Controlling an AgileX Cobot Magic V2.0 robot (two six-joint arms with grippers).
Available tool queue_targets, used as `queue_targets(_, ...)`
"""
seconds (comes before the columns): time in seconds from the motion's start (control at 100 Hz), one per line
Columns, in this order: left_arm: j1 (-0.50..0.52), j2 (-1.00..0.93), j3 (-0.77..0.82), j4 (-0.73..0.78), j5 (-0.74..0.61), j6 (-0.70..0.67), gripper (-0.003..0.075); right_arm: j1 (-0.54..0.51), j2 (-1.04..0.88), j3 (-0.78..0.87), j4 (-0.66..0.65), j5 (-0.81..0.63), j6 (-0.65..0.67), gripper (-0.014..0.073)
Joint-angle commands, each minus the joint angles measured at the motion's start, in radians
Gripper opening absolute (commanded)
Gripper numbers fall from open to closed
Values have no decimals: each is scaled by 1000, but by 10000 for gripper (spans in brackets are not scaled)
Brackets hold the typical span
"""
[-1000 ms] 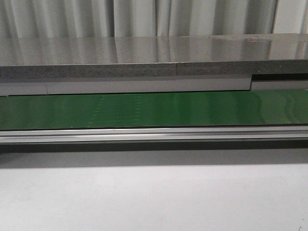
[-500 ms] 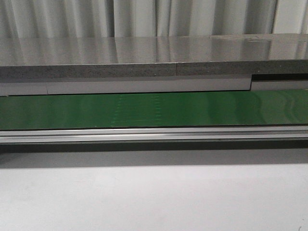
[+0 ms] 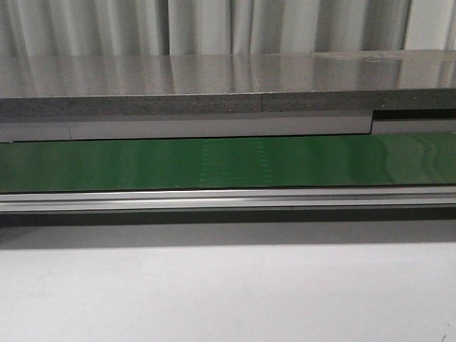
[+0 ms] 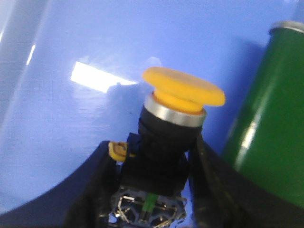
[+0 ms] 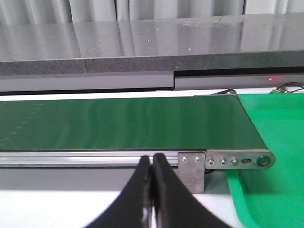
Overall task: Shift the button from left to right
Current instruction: 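Lift the button and set it upright on the conveyor belt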
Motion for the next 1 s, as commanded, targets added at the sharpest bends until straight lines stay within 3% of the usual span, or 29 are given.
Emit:
queue_targets(0.0,-26,-62,-31,-77,11,53,3,-4,-20,-16,-8,-87,-4,-67)
queue_targets(0.41,-199,-65,-31,-64,20,86,24,-4,-20,-16,-8,-87,-4,-67)
queue_targets(0.53,-219,-65,-31,-56,20,86,127,-4,-20,-16,-8,-87,-4,-67)
queue_targets(0.76,-219,-65,-31,-53,23,86,457,-4,-20,-16,-8,-87,-4,-67)
queue_targets(0.84,-219,-65,-31,-53,23,86,506,-4,-20,-16,-8,-87,-4,-67)
queue_targets(0.99,-219,-65,-31,-58,26,86,510,-4,-20,-16,-8,-87,-4,-67)
